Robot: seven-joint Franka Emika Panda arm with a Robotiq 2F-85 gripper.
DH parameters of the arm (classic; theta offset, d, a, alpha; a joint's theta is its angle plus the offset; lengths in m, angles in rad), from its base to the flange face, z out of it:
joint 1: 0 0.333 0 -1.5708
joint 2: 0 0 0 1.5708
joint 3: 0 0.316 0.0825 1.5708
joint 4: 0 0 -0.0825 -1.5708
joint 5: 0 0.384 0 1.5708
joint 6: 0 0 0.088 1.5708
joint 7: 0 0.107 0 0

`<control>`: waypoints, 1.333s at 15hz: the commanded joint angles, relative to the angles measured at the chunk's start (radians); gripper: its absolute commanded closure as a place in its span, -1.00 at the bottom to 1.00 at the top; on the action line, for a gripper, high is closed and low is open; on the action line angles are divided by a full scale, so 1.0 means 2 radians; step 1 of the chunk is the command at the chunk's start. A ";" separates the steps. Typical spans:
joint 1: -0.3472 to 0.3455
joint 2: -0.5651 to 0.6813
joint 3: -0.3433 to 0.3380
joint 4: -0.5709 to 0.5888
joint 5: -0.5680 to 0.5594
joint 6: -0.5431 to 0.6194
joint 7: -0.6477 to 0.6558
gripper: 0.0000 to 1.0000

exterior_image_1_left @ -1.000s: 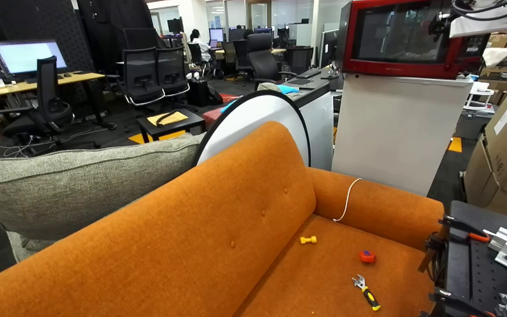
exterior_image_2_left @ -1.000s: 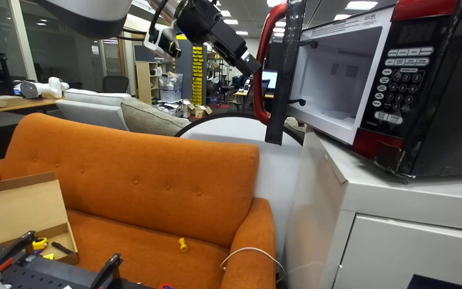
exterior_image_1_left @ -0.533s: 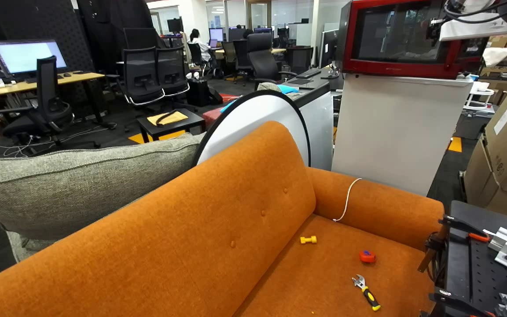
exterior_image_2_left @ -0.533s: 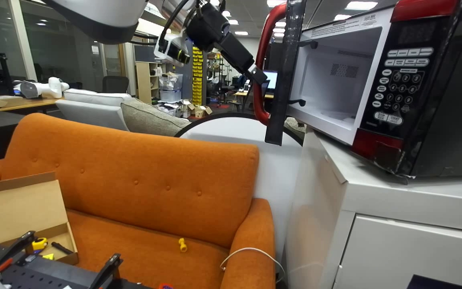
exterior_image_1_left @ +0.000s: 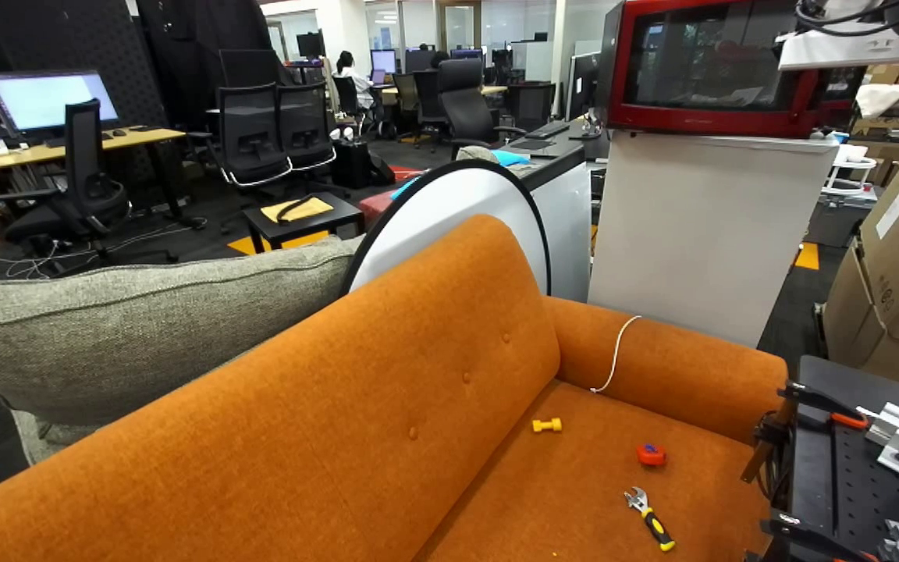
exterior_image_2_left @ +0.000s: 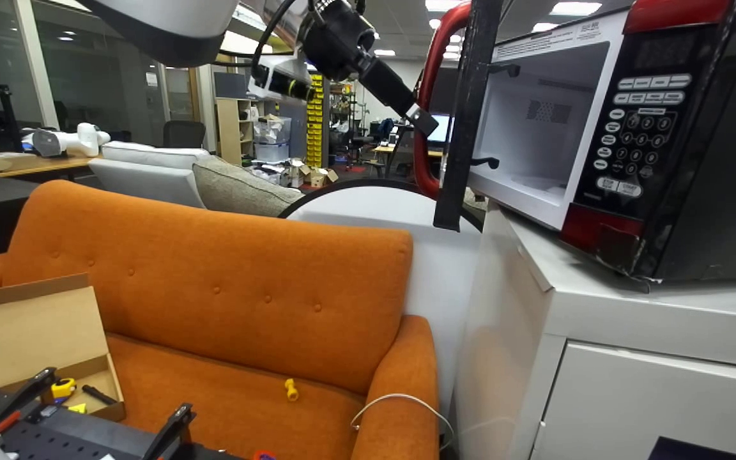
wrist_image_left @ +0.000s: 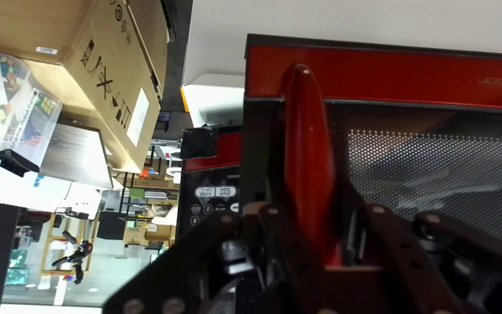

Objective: Close the microwave

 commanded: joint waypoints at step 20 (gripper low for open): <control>0.044 0.200 -0.065 0.221 -0.076 -0.128 0.220 0.85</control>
